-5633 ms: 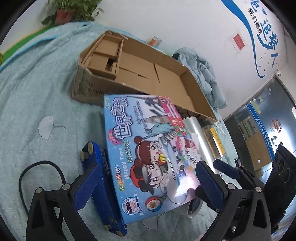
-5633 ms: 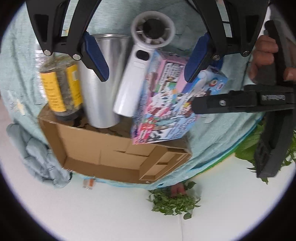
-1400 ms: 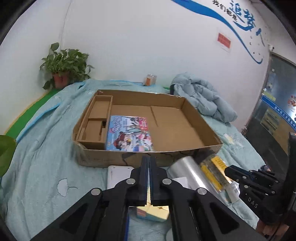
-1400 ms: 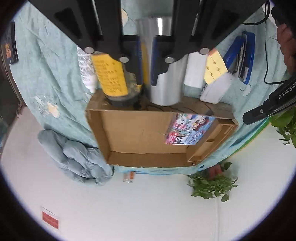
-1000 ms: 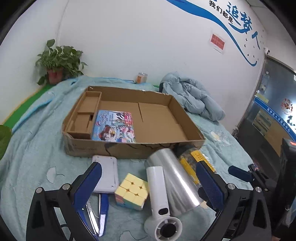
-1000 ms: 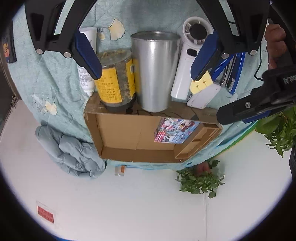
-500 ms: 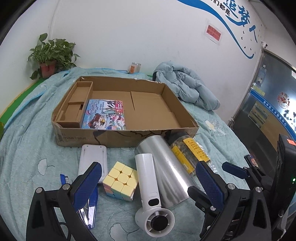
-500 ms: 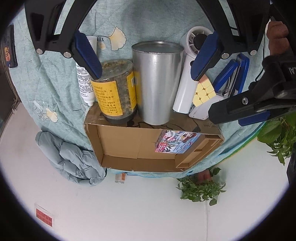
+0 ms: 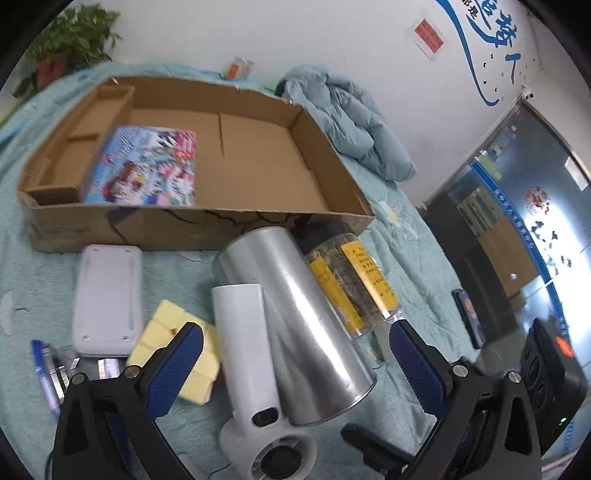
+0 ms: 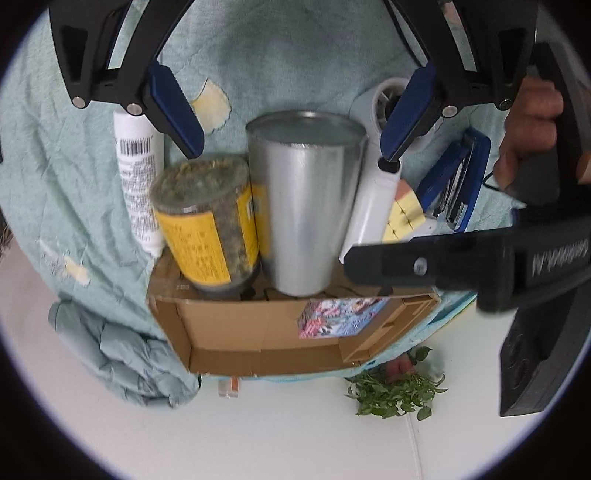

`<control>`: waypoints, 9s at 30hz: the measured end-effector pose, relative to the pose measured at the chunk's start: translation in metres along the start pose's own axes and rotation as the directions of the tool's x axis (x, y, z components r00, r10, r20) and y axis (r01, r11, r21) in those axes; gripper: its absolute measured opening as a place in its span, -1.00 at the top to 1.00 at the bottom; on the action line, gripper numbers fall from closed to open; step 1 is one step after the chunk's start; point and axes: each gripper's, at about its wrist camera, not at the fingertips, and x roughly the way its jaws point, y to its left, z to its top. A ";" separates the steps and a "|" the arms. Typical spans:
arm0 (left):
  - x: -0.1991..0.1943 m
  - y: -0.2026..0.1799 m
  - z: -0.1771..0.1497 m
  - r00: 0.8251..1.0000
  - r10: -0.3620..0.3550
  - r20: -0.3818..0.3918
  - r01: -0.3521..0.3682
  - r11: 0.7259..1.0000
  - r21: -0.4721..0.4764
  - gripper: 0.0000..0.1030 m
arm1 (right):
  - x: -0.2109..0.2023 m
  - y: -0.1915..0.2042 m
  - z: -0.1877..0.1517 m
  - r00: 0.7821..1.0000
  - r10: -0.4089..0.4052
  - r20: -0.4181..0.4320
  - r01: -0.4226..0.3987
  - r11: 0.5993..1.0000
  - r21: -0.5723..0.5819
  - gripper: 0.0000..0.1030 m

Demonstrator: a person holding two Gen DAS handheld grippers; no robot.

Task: Organize rigid objects
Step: 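Grasp the silver canister with the left gripper and lift it, then lay the silver canister in the box beside the game box, release, then grasp the yellow-labelled jar with the left gripper and lift it, then carry the yellow-labelled jar toward the open cardboard box, then lower the jar into the box beside the silver canister, open the left gripper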

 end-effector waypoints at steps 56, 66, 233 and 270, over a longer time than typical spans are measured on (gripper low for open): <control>-0.013 -0.041 0.197 0.997 -0.013 0.073 0.003 0.990 0.139 -0.72 | 0.000 0.055 0.110 0.996 0.077 0.053 -0.074 0.996 -0.059 -0.68; 0.007 -0.027 0.277 0.996 0.040 0.078 -0.052 0.986 0.156 -0.72 | 0.035 0.027 0.184 0.989 0.150 0.001 -0.150 0.988 -0.025 -0.68; 0.105 0.000 0.206 0.977 -0.137 -0.164 0.137 0.991 -0.012 -0.59 | 0.113 -0.076 0.190 0.923 0.310 -0.229 -0.298 0.951 0.087 -0.69; -0.003 0.045 0.150 0.983 0.146 0.108 -0.144 0.989 -0.030 -0.53 | 0.145 -0.074 0.171 0.936 0.063 -0.346 -0.058 0.998 0.024 -0.70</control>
